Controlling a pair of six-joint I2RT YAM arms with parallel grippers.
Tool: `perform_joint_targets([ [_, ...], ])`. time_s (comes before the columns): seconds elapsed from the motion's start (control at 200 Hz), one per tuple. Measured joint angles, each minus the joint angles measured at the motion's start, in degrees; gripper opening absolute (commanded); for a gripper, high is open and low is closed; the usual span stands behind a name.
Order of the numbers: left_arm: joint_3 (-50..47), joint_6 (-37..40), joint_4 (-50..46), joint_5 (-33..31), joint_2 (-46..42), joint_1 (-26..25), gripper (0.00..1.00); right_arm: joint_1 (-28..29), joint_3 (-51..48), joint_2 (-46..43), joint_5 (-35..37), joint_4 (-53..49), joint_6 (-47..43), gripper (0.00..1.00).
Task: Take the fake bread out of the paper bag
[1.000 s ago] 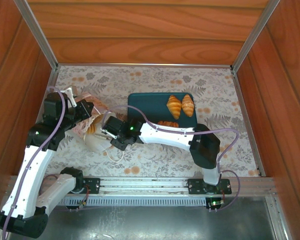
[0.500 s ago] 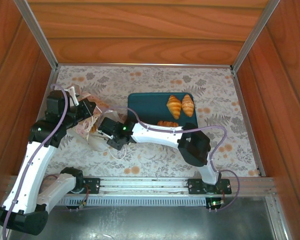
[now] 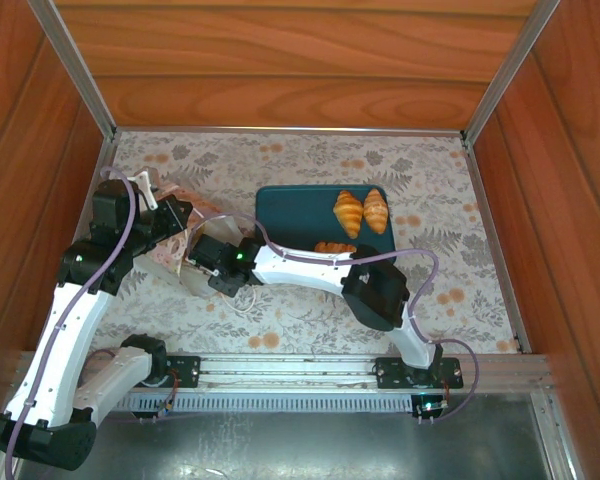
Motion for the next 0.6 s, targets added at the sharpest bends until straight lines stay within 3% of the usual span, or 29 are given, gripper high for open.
perform_joint_targets([
  [0.225, 0.0, -0.59, 0.2, -1.03, -0.42, 0.0, 0.0, 0.02, -0.13, -0.13, 0.9, -0.2, 0.02, 0.38],
  [0.6, -1.57, -1.92, 1.2, -4.83, -1.66, 0.0, 0.0, 0.07, -2.34, -8.0, 2.29, -7.34, 2.89, 0.41],
])
